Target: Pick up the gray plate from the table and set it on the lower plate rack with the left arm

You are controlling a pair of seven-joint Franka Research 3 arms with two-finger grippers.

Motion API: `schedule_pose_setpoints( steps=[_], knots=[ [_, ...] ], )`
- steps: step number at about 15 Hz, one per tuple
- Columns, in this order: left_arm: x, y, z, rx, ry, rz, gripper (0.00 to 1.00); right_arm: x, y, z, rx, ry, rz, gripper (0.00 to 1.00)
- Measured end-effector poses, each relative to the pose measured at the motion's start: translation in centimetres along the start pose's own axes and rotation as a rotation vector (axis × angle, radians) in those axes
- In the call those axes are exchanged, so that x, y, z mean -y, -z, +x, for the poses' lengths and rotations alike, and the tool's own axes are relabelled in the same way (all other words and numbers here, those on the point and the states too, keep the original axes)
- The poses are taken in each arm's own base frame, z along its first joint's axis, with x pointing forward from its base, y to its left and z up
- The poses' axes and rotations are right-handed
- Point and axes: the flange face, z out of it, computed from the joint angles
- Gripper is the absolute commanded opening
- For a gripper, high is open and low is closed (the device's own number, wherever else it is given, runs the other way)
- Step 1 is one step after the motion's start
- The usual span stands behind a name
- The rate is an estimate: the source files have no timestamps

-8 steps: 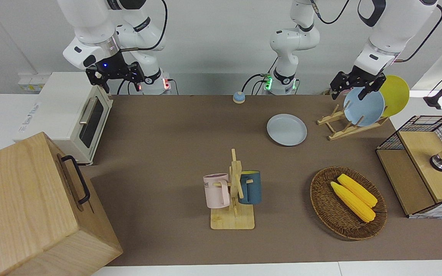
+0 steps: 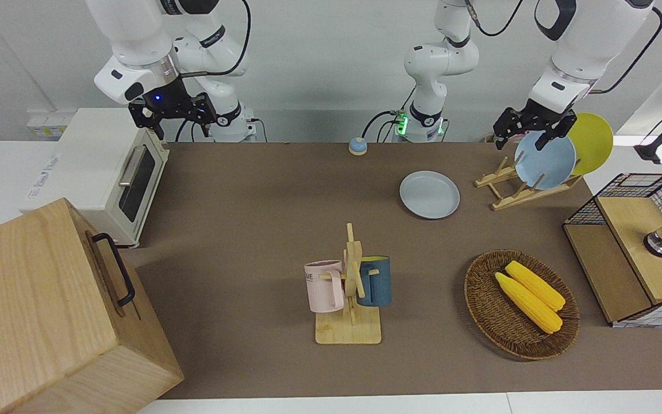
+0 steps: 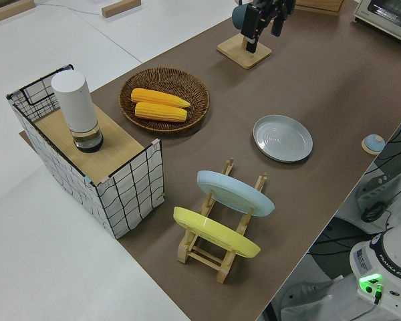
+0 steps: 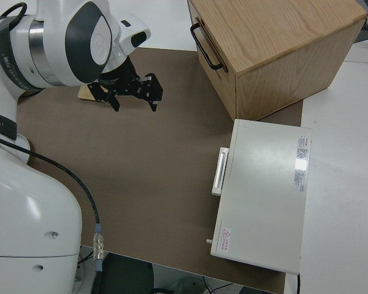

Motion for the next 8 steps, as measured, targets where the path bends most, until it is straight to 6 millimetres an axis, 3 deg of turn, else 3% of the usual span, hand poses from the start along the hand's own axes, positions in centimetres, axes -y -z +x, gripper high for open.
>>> schedule_pose_setpoints(
  steps=[8],
  knots=[
    [-0.03, -0.98, -0.7, 0.083, 0.002, -0.006, 0.99, 0.0, 0.0, 0.0, 0.0, 0.0, 0.0, 0.983]
  ],
)
